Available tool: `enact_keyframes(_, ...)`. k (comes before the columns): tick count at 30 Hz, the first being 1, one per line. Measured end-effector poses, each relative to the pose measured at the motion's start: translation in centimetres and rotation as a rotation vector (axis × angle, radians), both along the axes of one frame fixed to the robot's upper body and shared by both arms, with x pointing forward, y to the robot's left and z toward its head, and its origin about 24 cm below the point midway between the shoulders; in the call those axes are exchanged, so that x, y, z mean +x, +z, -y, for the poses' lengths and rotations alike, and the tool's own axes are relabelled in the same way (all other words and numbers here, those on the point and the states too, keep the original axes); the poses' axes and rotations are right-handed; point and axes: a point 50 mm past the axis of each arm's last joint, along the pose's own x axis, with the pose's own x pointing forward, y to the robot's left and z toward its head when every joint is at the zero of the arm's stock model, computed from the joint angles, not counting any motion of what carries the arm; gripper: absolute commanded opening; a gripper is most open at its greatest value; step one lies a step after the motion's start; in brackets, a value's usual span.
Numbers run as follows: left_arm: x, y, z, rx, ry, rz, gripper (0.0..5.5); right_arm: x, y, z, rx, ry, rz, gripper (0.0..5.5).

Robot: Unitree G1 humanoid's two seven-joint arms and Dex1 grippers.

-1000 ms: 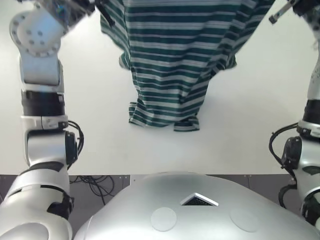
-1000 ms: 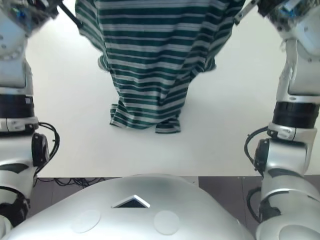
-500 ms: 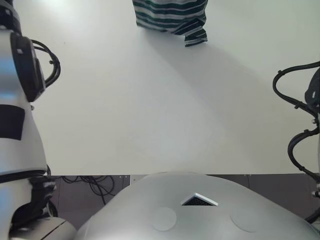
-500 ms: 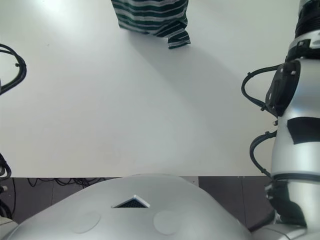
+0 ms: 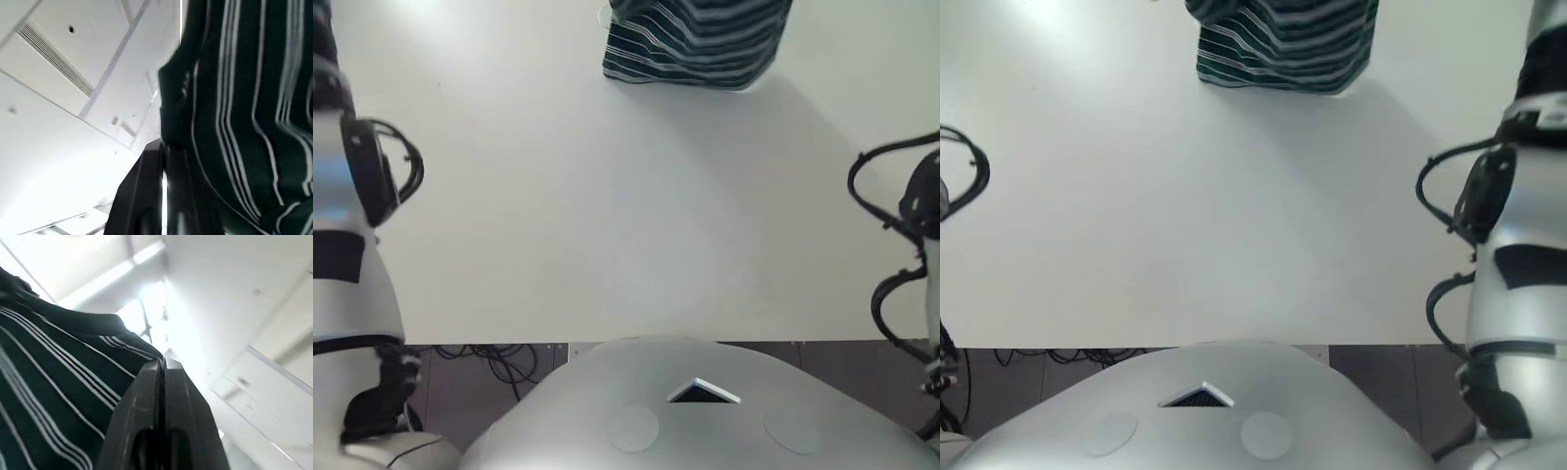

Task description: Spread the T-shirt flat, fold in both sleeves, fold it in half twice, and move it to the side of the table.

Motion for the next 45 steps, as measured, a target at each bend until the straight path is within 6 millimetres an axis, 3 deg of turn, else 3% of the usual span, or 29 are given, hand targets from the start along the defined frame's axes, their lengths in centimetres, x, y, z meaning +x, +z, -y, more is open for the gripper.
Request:
enact_keyframes(3,-2.4,-3.5,-1.8,-0.075,-0.093,-0.169,0.01,-2.2,-5.2,0.2,-0.064,0.14,-0.175,0.0)
enact_keyframes(7,-7.9,-10.4,-4.7,-0.147,-0.234,-0.566,0.01,-7.2,-12.7,3.0,-0.209,0.243,-0.542,0.0)
enact_keyframes(9,-12.3,-15.0,-4.9,-0.131,-0.341,-0.832,0.01,-11.0,-16.5,4.0,-0.303,0.322,-0.777,0.0)
enact_keyframes(11,-15.9,-17.5,-4.5,-0.115,-0.437,-1.019,0.01,-13.8,-18.5,4.5,-0.376,0.39,-0.944,0.0)
enact_keyframes(12,-18.8,-18.7,-4.0,-0.082,-0.515,-1.159,0.01,-15.9,-19.5,4.7,-0.43,0.45,-1.068,0.0)
enact_keyframes(13,-21.4,-19.2,-3.3,-0.025,-0.588,-1.284,0.01,-17.7,-20.1,4.8,-0.499,0.509,-1.178,0.0)
enact_keyframes(15,-24.5,-19.7,-1.9,0.171,-0.644,-1.434,0.01,-19.9,-20.1,4.7,-0.633,0.581,-1.316,0.0)
enact_keyframes(18,-24.9,-20.9,-1.2,0.399,-0.489,-1.373,0.01,-20.5,-19.6,3.8,-0.685,0.554,-1.292,0.0)
enact_keyframes(20,-24.7,-21.1,-0.9,0.459,-0.419,-1.289,0.01,-20.5,-19.5,3.7,-0.71,0.494,-1.267,0.0)
enact_keyframes(26,-27.3,-22.1,-0.6,0.592,-0.377,-1.282,0.01,-22.4,-21.8,4.1,-0.8,0.333,-1.263,0.0)
enact_keyframes(30,-26.4,-21.3,0.1,0.496,-0.419,-1.274,0.01,-21.7,-22.8,4.9,-0.856,0.268,-1.257,0.0)
enact_keyframes(34,-25.9,-21.2,0.6,0.471,-0.43,-1.24,0.01,-21.2,-23.0,4.3,-0.813,0.265,-1.227,0.0)
enact_keyframes(36,-23.0,-20.4,1.0,0.398,-0.362,-1.105,0.01,-18.4,-22.6,3.7,-0.778,0.167,-1.091,0.0)
enact_keyframes(39,-16.9,-19.3,0.5,0.313,-0.202,-0.908,0.01,-11.9,-20.9,2.9,-0.616,-0.042,-0.858,0.0)
enact_keyframes(42,-11.0,-20.1,-0.3,0.269,-0.028,-0.847,0.01,-6.2,-19.6,2.0,-0.497,-0.201,-0.718,0.0)
enact_keyframes(45,-6.7,-20.8,-0.7,0.212,0.11,-0.829,0.01,-2.5,-19.8,1.1,-0.448,-0.306,-0.682,0.0)
